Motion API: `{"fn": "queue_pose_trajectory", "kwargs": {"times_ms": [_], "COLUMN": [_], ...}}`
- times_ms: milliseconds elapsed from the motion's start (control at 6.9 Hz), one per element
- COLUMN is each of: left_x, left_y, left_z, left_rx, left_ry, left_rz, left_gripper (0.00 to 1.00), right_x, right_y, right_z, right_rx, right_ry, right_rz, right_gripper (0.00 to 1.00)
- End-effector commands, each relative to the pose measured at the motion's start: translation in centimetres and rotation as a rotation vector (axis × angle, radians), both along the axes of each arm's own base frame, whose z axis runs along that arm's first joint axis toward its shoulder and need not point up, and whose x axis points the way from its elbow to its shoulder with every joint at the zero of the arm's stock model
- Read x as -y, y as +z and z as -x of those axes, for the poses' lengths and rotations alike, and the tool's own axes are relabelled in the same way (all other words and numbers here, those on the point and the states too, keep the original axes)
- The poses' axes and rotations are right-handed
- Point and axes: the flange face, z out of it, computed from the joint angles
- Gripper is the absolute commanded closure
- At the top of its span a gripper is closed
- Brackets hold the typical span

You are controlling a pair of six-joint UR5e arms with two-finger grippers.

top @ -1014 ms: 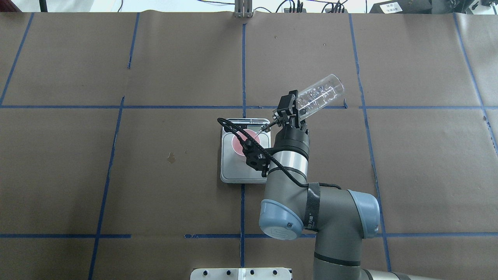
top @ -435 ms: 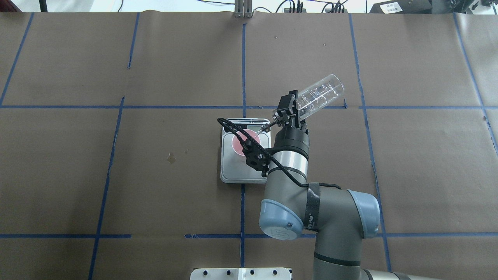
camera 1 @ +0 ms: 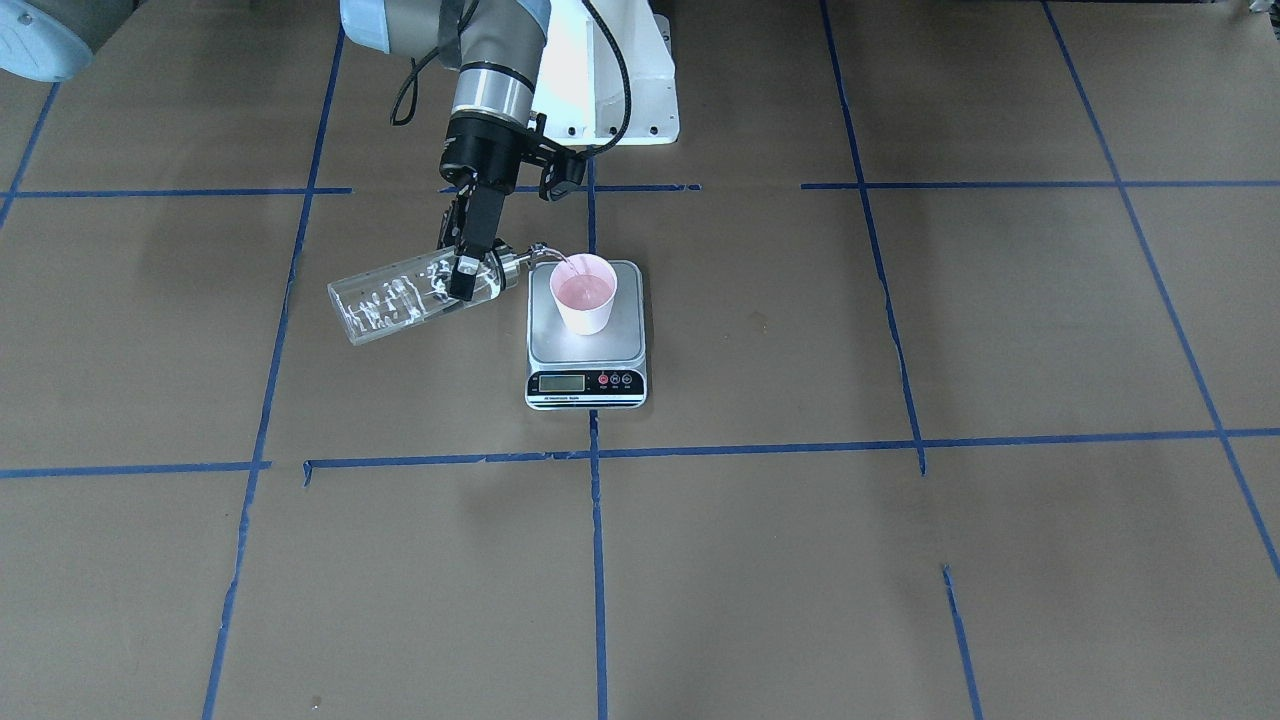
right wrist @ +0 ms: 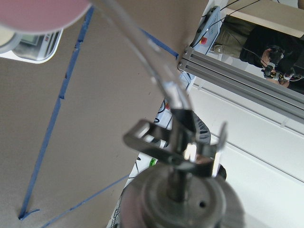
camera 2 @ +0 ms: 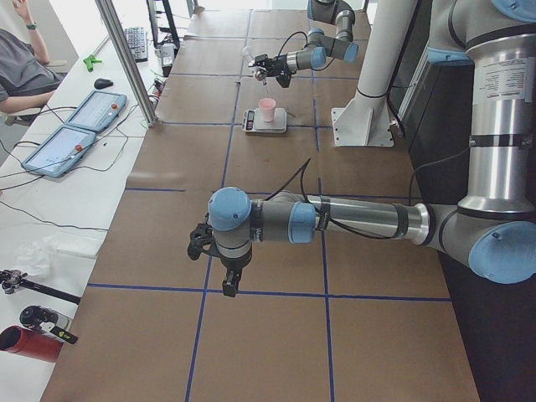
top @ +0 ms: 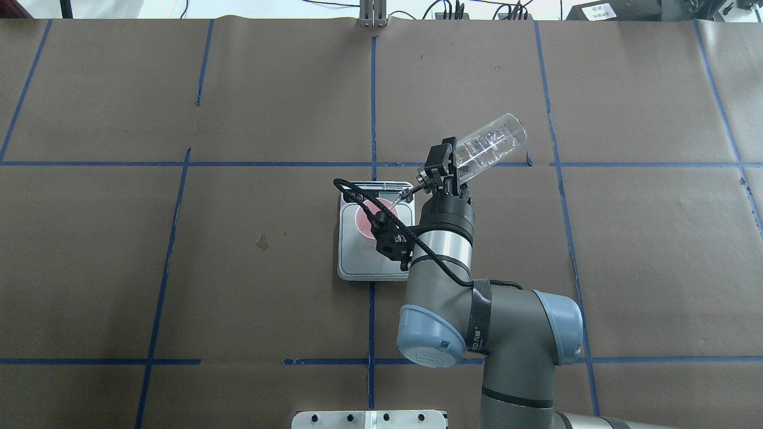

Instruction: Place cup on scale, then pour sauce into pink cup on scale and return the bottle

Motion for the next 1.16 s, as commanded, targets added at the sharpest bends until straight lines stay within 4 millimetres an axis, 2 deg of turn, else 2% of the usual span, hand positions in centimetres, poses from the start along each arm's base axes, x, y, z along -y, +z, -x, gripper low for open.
{"fn": "queue_pose_trajectory", "kwargs": {"times_ms": [0, 290, 435, 725, 870, 1014], "left_x": [0.0, 0.0, 0.0, 0.1, 0.2, 0.2], "left_y": [0.0, -0.1, -0.2, -0.3, -0.4, -0.4], "left_z": [0.0, 0.0, 0.0, 0.0, 0.0, 0.0], "left_rx": [0.000, 0.000, 0.000, 0.000, 0.000, 0.000], "left_ry": [0.000, 0.000, 0.000, 0.000, 0.000, 0.000], "left_rz": [0.000, -0.003, -0.003, -0.006, -0.008, -0.009], "left_gripper": [0.00, 0.00, 0.00, 0.00, 0.00, 0.00], "right_x": [0.1, -0.4, -0.4, -1.4, -1.3, -0.4], "right_y": [-0.5, -0.5, -1.1, -1.8, -2.4, -2.3], "right_z": [-0.2, -0.1, -0.7, -2.4, -3.5, -4.6], "right_rx": [0.173, 0.463, 0.531, 0.852, 1.035, 1.137], "right_ry": [0.021, 0.045, 0.055, 0.105, 0.151, 0.187], "right_rz": [0.019, 0.107, 0.116, 0.265, 0.384, 0.488], "right_gripper": [1.00, 1.00, 1.00, 1.00, 1.00, 1.00]}}
